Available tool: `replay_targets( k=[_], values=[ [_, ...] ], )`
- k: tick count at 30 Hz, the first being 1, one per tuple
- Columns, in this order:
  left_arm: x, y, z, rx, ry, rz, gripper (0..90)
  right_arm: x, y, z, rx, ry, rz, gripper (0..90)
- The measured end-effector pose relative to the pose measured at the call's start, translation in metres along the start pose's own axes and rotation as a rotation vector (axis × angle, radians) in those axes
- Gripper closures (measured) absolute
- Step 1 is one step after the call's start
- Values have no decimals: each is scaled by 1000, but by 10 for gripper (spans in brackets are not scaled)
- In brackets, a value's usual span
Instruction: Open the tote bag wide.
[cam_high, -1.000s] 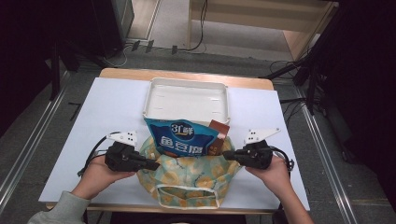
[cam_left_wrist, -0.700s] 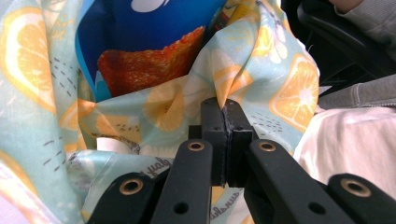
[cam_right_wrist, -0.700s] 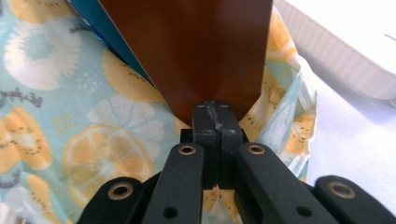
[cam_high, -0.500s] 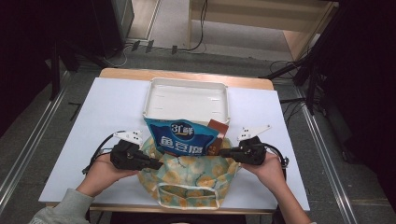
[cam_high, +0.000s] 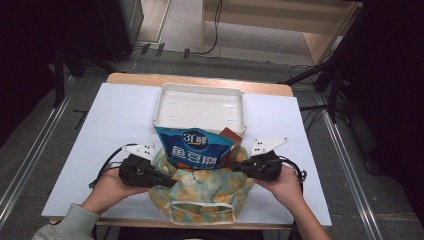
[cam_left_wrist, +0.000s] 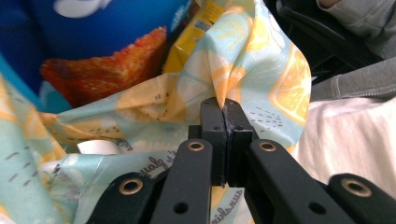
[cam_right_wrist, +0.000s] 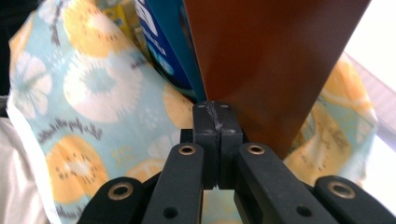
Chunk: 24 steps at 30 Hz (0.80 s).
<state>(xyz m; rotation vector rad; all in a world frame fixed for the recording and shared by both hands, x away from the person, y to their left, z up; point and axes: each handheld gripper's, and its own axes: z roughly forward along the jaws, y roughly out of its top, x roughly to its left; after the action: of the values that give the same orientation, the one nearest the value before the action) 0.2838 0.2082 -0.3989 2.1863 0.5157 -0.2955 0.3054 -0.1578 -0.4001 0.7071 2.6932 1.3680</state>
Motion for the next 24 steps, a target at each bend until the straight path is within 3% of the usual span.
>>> replay_targets(
  k=[14, 24],
  values=[
    [-5, -3, 9, 33, -41, 5, 896, 17, 12, 9, -24, 8, -22, 900],
    [-5, -3, 10, 34, -47, 3, 894, 27, 20, 22, -33, 12, -37, 900]
  ],
)
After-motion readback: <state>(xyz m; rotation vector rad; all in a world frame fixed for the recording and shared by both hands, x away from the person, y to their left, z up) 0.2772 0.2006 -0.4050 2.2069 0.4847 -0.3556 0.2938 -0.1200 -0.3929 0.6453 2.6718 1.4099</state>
